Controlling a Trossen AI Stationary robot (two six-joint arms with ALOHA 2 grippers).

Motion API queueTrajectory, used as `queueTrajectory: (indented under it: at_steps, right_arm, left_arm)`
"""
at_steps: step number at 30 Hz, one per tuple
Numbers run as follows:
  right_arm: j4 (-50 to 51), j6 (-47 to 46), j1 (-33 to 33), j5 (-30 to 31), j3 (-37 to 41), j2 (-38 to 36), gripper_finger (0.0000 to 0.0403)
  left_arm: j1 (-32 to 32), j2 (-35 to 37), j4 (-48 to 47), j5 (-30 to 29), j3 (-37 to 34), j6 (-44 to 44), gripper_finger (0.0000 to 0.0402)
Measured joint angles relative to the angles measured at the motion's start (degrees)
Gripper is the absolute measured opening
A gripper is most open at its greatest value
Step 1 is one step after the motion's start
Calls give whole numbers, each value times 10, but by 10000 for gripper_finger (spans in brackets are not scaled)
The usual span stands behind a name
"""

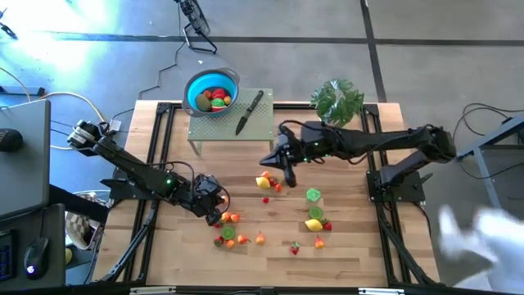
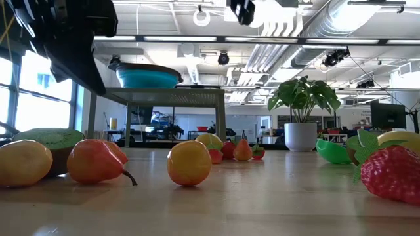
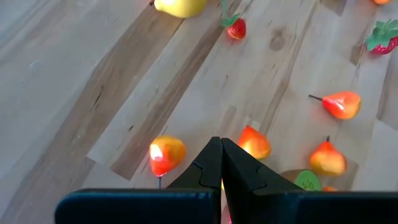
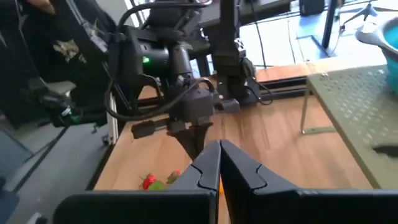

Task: Pick & Place Fruit
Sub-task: Put the orange pear into the strainer bowl on the shelf

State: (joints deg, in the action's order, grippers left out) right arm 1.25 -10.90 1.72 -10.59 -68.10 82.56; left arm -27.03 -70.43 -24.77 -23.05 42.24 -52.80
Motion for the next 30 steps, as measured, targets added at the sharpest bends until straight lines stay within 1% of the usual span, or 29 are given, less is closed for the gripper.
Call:
queueTrajectory:
  at_steps: [3, 5, 7, 13, 22, 25, 27, 30]
  right_arm:
    - [-57, -18, -1, 0, 41, -25, 3]
    - [-76, -26, -2, 3, 68, -46, 3]
    - [-102, -28, -5, 15, 84, -58, 3]
    - [-98, -40, -18, 47, 114, -97, 3]
    - [-96, -43, -37, 47, 119, -121, 3]
    - [-96, -41, -40, 47, 119, -128, 3]
    - [-96, -40, -40, 47, 119, -131, 3]
    - [-96, -39, -40, 48, 119, -132, 3]
  left_arm:
    - [0, 0, -2, 0, 0, 0, 0]
    - [0, 0, -3, 0, 0, 0, 0]
    - [0, 0, -5, 0, 0, 0, 0]
    - [0, 0, -10, 0, 0, 0, 0]
    - [0, 0, -12, -1, 0, 12, 4]
    - [0, 0, -13, -1, 0, -18, 30]
    - [0, 0, -14, -1, 0, -31, 59]
    - [0, 0, -23, -1, 0, -48, 114]
